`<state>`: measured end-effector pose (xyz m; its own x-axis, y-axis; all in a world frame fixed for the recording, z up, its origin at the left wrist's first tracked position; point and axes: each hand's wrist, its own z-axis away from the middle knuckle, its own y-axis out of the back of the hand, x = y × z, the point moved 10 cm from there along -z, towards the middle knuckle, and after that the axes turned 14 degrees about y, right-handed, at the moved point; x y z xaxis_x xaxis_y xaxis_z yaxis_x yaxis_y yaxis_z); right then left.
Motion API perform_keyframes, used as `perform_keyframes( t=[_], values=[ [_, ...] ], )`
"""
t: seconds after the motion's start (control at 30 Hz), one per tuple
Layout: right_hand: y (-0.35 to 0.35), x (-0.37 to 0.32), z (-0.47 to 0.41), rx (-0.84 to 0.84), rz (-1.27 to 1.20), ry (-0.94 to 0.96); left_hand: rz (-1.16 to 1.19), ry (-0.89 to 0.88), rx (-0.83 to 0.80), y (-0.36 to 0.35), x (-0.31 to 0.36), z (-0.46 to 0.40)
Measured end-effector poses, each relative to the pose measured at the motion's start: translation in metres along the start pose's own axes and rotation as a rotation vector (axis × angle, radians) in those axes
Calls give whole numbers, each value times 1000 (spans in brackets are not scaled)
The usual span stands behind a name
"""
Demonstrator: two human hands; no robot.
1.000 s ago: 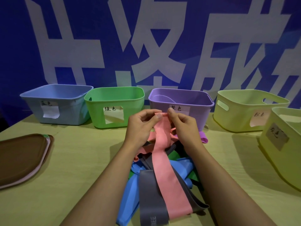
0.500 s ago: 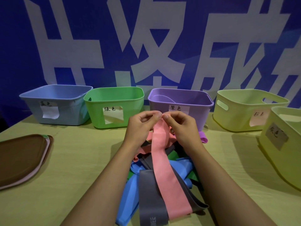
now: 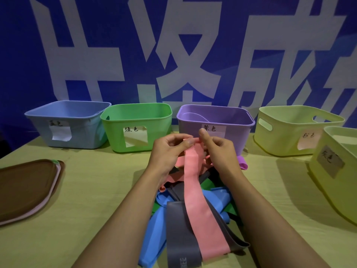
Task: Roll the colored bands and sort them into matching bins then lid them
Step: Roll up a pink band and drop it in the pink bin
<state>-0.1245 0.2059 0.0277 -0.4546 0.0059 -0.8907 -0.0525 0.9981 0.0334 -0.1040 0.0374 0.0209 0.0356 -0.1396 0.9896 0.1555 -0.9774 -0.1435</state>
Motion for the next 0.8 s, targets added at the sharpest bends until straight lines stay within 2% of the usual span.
perform_keyframes(
  t=[0.33,0.53,0.67,0.8],
  values=[
    [-3,-3,-3,-47,17,92,-3,-4,5,1,2,1],
    [-7,-5,-3,-68,-25,129,39,98,-11,-1,-6,1],
    [-10,-7,-3,-95,-24,160,-54,84,55,5,-7,0],
    [-11,1,-2,-92,-58,79,-8,81,42,4,-6,-1]
  ],
)
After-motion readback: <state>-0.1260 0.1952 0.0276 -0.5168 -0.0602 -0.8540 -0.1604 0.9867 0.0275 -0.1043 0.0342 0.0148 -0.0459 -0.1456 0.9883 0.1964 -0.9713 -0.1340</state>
